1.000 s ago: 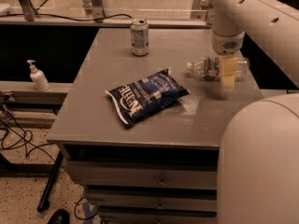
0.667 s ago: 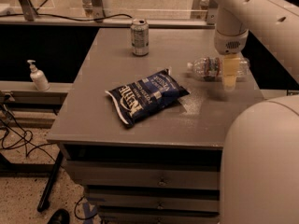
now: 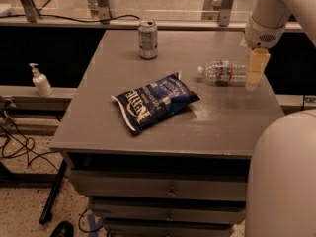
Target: Knock water bottle over
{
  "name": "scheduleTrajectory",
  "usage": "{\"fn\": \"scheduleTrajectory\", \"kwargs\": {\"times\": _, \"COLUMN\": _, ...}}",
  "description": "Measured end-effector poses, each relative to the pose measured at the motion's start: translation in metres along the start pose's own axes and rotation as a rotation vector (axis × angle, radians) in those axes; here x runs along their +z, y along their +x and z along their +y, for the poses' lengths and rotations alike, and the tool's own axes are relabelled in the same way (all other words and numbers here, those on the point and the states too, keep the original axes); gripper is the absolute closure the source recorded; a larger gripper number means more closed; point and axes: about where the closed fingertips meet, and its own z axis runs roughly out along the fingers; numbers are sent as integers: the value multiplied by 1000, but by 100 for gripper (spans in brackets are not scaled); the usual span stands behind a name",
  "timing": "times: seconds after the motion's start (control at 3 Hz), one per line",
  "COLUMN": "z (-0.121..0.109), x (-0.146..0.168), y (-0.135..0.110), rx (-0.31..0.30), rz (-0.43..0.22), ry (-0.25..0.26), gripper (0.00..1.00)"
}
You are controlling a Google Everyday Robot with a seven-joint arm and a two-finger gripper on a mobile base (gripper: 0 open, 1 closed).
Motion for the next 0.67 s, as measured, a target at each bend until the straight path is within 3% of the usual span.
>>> {"fn": "scheduleTrajectory", "kwargs": {"times": 0.33, "z": -2, "x": -42, "y": 15, "rx": 43, "rz": -142, "ry": 60, "gripper": 0}}
{"fn": "scheduleTrajectory", "kwargs": {"times": 0.67, "z": 14, "x": -93, "y": 37, "rx": 71, "rz": -256, "ry": 123, "gripper": 0}}
